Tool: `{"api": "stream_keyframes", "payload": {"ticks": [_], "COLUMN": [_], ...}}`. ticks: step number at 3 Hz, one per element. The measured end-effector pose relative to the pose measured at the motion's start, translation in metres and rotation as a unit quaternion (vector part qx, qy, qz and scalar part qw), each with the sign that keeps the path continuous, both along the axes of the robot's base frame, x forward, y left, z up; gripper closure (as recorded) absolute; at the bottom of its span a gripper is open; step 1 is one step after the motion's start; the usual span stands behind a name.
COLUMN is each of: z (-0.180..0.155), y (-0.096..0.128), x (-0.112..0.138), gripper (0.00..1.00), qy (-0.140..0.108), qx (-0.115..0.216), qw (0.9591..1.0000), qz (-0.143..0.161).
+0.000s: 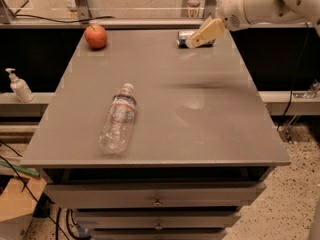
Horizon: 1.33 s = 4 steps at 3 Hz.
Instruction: Pick redbull can
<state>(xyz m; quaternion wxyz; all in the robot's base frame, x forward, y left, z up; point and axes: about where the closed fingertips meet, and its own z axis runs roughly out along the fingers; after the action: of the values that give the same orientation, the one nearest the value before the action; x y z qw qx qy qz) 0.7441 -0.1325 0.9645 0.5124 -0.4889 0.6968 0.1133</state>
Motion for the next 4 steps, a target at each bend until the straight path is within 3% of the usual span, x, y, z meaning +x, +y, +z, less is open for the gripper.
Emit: {"api": "stream_keyframes", "payload": {"ticks": [1, 2, 4], "z": [-0.02, -0.026, -0.045], "y": [-0.006, 0.001, 0.001], "x": [0.031, 0.042, 0.077], "gripper": [0.0, 0.0, 0.0], "qy": [0.012, 0.017, 0.018], "qx": [0.047, 0.047, 0.068], "qw": [0.9982, 0.9983, 0.9963], "qz": [-0.036, -0.031, -0.049]}}
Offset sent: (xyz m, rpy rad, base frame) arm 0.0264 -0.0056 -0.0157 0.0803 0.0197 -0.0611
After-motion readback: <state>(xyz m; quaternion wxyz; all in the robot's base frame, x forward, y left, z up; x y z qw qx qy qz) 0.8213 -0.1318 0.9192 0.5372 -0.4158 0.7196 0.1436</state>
